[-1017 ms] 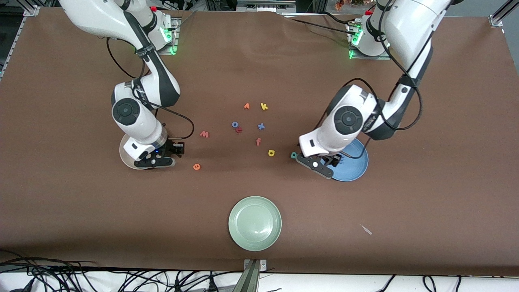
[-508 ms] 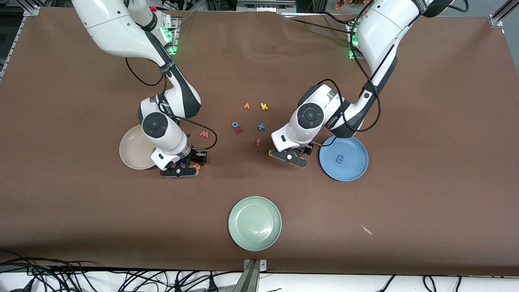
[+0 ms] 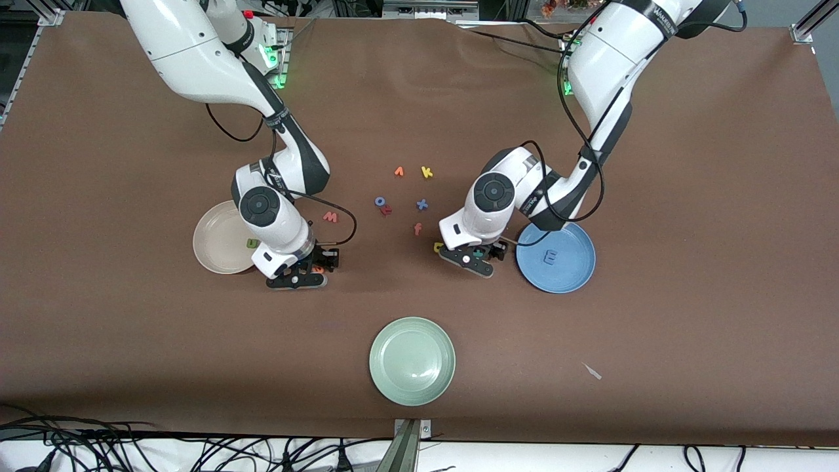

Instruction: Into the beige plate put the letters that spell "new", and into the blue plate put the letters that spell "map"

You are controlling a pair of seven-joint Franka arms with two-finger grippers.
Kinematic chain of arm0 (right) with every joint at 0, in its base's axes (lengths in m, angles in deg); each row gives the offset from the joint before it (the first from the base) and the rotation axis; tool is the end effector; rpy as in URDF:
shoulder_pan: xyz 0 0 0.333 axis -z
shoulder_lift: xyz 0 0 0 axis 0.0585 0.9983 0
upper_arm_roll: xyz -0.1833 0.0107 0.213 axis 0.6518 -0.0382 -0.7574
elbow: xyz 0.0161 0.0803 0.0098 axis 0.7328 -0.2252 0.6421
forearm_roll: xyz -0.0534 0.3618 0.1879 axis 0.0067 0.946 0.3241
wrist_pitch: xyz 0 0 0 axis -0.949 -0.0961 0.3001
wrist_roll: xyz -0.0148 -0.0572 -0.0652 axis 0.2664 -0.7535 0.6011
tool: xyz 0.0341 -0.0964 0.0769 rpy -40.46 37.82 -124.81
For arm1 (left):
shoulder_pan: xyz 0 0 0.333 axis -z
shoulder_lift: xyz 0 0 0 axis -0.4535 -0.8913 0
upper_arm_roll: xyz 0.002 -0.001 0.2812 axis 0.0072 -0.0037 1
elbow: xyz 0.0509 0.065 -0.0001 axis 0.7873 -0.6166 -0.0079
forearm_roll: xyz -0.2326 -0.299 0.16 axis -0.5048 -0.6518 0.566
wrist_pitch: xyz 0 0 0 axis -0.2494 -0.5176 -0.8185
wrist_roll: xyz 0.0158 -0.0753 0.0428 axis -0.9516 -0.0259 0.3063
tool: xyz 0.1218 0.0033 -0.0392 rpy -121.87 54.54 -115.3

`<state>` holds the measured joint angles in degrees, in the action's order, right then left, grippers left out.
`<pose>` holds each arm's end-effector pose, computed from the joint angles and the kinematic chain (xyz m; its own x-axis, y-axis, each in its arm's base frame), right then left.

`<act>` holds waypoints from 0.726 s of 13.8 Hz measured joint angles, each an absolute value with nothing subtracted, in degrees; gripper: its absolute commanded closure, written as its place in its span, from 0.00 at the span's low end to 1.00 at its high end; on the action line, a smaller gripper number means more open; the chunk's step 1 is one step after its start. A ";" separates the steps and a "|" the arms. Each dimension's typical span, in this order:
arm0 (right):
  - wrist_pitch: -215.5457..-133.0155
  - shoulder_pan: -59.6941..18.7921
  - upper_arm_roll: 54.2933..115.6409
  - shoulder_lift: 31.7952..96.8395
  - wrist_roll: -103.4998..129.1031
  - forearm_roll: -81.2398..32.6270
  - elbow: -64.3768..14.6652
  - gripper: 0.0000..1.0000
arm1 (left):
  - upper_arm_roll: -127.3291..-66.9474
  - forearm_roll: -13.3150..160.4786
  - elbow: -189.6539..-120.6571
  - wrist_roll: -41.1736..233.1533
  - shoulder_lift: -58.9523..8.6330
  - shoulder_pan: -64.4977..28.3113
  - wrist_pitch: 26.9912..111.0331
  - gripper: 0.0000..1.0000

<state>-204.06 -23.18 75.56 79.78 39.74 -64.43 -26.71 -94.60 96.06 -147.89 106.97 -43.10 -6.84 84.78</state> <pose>0.6092 0.2668 0.1282 0.9944 0.0573 0.0884 0.0613 -0.9972 -0.0433 0.5623 -0.3818 0.1313 0.9156 -0.4015 -0.0240 -0.4013 -0.9159 0.0120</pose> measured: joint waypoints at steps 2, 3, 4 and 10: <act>-204.06 -23.00 75.66 79.96 39.72 -64.51 -26.60 0.44 | -94.34 96.06 -147.85 106.97 -43.47 -6.87 85.15 0.02; -204.06 -22.96 75.74 80.06 39.72 -64.53 -26.60 0.44 | -94.23 96.06 -147.83 106.98 -43.64 -6.87 85.36 0.03; -204.06 -22.96 75.79 80.26 39.72 -64.53 -26.61 0.44 | -94.13 96.06 -147.83 106.98 -43.82 -6.87 85.48 0.07; -205.30 -22.95 75.85 81.22 39.72 -64.59 -26.66 0.59 | -93.50 96.06 -147.72 106.98 -44.54 -6.88 85.95 0.08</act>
<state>-205.30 -22.95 75.85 81.22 39.72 -64.59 -26.66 -93.50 96.06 -147.72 106.98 -44.54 -6.88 85.95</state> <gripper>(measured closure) 0.454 0.075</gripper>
